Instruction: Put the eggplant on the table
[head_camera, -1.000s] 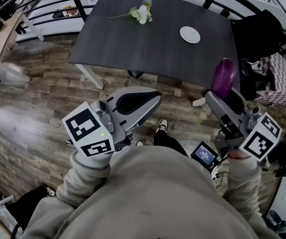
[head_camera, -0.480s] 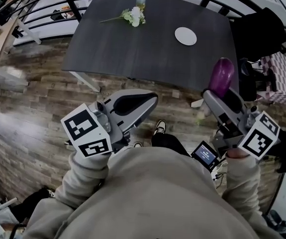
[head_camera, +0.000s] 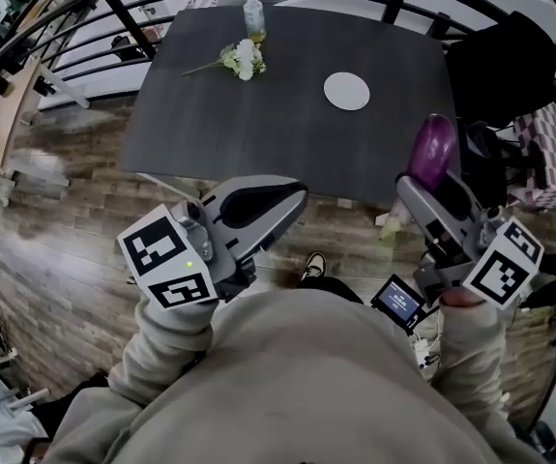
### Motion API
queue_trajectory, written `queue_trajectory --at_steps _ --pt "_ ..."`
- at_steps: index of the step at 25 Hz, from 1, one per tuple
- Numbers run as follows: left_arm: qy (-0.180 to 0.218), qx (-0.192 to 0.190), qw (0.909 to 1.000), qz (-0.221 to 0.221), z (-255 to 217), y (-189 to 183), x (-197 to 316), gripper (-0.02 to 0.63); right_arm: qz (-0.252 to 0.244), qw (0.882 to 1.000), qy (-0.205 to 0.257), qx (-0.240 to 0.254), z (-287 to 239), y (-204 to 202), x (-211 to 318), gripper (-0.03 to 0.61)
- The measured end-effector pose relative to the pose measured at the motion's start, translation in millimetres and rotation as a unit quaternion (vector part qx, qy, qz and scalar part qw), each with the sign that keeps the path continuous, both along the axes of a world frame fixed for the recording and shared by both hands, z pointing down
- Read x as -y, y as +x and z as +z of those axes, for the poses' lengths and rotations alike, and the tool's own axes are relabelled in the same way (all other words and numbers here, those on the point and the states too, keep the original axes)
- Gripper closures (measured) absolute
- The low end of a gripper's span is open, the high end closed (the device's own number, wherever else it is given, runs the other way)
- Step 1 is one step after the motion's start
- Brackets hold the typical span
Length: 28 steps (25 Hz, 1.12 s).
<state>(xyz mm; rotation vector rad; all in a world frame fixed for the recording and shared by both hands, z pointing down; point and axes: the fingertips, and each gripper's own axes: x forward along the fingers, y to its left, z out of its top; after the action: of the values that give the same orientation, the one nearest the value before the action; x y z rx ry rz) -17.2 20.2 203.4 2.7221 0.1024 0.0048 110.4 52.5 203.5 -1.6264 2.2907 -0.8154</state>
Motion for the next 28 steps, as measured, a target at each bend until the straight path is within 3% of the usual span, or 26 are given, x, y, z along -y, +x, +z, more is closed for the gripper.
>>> queue_trajectory --at_steps 9,18,28 --pt "0.001 0.024 0.9997 -0.007 5 85 27 0.609 0.027 0.999 -0.001 0.028 26 97 4 0.339" --pt "0.003 0.039 0.9992 0.011 11 100 31 0.609 0.042 0.999 0.000 0.032 38 111 9 0.339" --pt "0.012 0.006 0.9982 0.059 16 158 71 0.609 0.084 0.996 0.000 0.012 43 152 29 0.339"
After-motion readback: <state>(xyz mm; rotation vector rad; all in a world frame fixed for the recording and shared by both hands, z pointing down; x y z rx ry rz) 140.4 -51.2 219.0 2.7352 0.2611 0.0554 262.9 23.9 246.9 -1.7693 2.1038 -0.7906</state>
